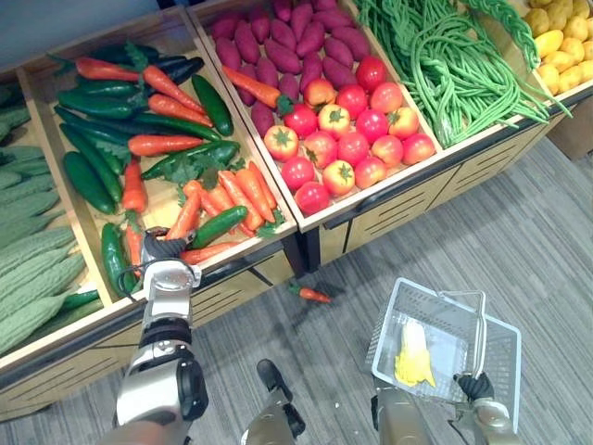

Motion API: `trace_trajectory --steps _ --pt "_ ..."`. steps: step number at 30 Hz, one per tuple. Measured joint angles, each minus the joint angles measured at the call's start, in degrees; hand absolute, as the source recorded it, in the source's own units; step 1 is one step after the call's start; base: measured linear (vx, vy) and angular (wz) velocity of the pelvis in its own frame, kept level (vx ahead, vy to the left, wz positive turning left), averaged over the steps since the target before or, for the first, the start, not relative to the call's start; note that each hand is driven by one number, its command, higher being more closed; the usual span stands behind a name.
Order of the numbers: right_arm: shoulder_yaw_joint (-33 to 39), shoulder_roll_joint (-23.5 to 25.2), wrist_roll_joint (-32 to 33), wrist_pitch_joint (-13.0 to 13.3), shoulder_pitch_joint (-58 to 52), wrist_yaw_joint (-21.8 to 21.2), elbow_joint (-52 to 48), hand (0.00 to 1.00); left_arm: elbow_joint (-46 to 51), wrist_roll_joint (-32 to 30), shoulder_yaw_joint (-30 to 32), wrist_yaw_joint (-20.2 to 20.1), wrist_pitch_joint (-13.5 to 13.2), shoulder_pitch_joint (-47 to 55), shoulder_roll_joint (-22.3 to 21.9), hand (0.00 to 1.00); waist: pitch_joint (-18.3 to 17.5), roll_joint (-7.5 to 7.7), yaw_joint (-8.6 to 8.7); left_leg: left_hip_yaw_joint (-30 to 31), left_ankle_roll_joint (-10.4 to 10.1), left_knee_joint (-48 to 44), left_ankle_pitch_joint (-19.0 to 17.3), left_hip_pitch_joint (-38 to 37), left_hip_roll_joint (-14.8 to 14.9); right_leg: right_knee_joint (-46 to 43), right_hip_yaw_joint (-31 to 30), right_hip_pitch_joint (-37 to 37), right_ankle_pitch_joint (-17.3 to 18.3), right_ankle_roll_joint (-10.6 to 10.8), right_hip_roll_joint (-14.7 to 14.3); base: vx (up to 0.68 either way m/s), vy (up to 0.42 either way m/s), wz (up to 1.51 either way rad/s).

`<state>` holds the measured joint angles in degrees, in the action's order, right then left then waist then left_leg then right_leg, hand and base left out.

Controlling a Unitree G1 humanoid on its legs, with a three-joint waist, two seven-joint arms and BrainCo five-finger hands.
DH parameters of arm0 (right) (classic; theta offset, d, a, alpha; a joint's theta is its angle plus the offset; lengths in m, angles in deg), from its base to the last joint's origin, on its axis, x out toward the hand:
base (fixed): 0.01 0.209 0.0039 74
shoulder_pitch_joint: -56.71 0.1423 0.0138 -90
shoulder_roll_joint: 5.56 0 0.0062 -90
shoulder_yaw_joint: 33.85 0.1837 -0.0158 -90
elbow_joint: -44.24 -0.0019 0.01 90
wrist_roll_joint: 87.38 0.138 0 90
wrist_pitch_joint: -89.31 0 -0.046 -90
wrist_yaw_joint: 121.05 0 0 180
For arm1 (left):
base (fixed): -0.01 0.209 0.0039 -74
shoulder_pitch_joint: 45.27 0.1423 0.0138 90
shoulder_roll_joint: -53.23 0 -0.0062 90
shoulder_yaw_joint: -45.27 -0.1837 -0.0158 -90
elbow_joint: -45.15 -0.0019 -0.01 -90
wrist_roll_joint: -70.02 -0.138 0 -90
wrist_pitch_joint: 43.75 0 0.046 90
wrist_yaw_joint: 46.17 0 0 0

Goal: Pick vegetable in the basket

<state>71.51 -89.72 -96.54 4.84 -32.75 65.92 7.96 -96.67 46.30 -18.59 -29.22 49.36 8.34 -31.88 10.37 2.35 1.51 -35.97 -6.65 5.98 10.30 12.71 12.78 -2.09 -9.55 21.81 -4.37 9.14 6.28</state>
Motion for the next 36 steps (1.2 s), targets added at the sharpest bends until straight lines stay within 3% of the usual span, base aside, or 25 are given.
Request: trace_trajectory --steps 11,25,30,36 --pt "-0.15 -0.1 -2.1 -0.02 0.55 -0.11 -0.02 1.0 -2.85 0.44 0.23 -1.72 0.67 -0.47 -0.18 1.0 0.0 0.01 1.48 -1.09 -0.29 -0.01 -0.21 -0.88 1.06 0.11 -0.57 -0.14 -0.3 -0.27 -0.84 0.04 -0.017 -0.07" --pt "-0.18 -0.07 -2.11 -0.01 0.23 -0.08 0.11 1.0 -2.76 1.11 -2.29 0.25 1.44 -1.8 -0.27 1.0 0.0 0.03 1.53 -0.14 -0.26 -0.14 -0.18 -1.25 0.92 0.19 0.27 -1.16 -0.3 -0.27 -0.52 0.01 -0.006 0.03" --pt "-0.05 -0.06 -2.09 0.18 -0.88 -0.06 0.07 1.0 4.99 1.04 -3.91 1.73 1.95 -3.09 0.02 1.0 0.03 0.18 1.32 1.27 -0.13 -0.17 -0.07 -1.53 0.64 0.15 1.41 -2.34 -0.26 -0.27 -0.09 0.01 -0.015 0.14" --pt "1.99 0.1 -2.05 0.24 -2.24 -0.08 0.26 1.0 16.23 -0.19 -6.13 4.23 2.06 -3.61 3.92 1.0 0.03 0.16 1.2 3.53 0.17 -0.11 0.15 -1.77 0.04 0.15 3.31 -3.98 -0.14 -0.31 0.66 0.0 -0.01 0.17"
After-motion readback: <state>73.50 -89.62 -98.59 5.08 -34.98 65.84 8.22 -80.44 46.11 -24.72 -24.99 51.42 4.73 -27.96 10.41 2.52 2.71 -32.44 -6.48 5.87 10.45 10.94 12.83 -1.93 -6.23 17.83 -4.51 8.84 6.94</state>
